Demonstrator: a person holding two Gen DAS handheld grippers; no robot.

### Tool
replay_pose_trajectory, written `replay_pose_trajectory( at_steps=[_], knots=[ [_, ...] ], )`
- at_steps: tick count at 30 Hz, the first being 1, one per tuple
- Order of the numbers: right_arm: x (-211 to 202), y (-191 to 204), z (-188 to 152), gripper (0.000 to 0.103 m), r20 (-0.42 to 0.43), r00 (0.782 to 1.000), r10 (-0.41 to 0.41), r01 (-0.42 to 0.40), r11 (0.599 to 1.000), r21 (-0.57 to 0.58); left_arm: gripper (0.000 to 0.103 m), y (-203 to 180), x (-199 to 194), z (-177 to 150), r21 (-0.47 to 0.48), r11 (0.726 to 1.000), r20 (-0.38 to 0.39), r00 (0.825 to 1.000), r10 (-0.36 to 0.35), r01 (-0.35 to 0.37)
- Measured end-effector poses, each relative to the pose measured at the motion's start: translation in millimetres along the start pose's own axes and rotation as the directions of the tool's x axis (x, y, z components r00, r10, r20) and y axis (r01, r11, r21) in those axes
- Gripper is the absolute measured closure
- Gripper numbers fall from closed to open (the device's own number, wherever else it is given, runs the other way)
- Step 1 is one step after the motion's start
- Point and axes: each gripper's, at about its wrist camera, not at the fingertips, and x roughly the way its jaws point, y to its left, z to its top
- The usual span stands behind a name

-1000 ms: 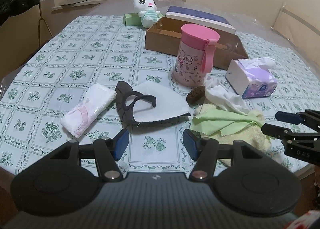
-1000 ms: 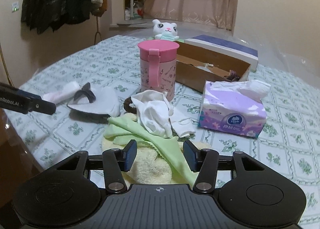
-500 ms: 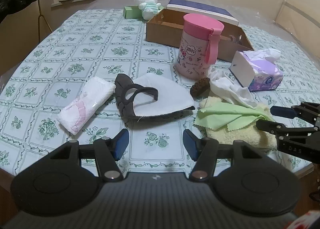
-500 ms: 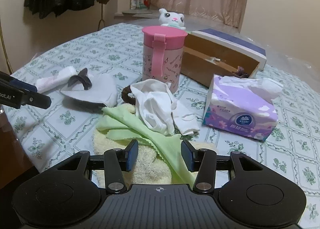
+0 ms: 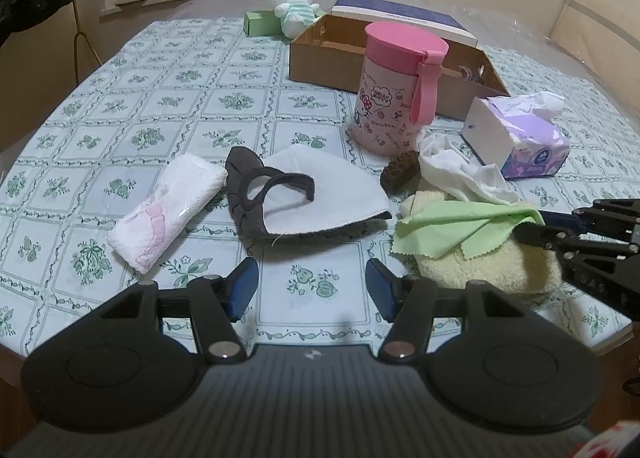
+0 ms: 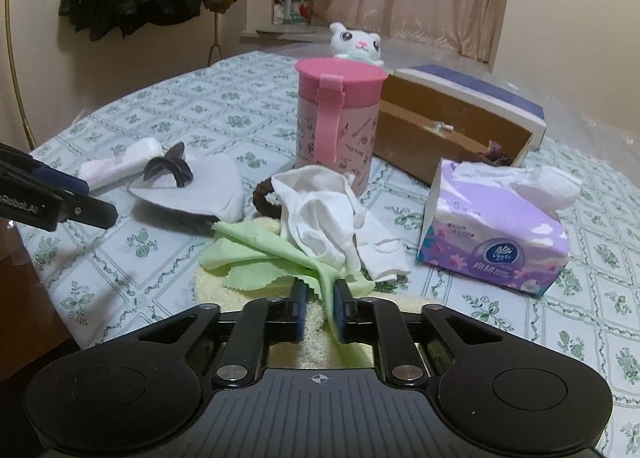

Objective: Organize soft objects
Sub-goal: 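Close the right tool on the light green cloth atop the yellow towel, then grasp the white eye mask's black strap with the left tool while the right tool holds the green cloth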

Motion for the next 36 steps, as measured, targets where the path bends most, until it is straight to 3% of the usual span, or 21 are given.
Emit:
replay_pose_trajectory(
  at_steps=[4, 11, 14, 23, 29, 36],
  knots=[
    [-3.2, -5.4, 1.8, 0.089, -0.009, 1.0, 0.012, -0.012, 0.999, 0.044, 0.046, -0.4, 0.5, 0.1, 0.002, 1.0, 0.001, 1.0, 0.002, -0.002],
    [-0.5, -1.1, 2.7, 0.09, 0.002, 1.0, 0.005, -0.006, 1.0, 0.014, 0.046, -1.2, -0.3, -1.3, 0.002, 1.0, 0.002, 1.0, 0.001, -0.001],
    [-5.4, -3.0, 4.3, 0.098, 0.021, 1.0, 0.021, -0.022, 0.999, 0.03, 0.046, 0.2, -0.6, -0.6, -0.004, 1.0, 0.007, 1.0, 0.003, -0.003],
    [-34.5, -28.8, 9.3, 0.103, 0.108, 0.992, 0.07, -0.09, 0.977, 0.193, 0.046, -0.5, 1.9, -1.1, -0.002, 1.0, 0.008, 1.0, 0.005, -0.005],
    [-36.3, -26.1, 5.8, 0.101, 0.069, 0.996, 0.056, -0.065, 0.989, 0.136, 0.046, -1.7, 5.3, -1.8, -0.005, 1.0, 0.001, 1.0, -0.004, 0.004],
    [-14.1, -3.0, -6.2, 0.093, -0.017, 0.999, 0.03, -0.03, 0.999, -0.022, 0.046, -0.3, 9.8, -2.9, -0.012, 1.0, -0.012, 1.0, -0.005, 0.004]
  ],
)
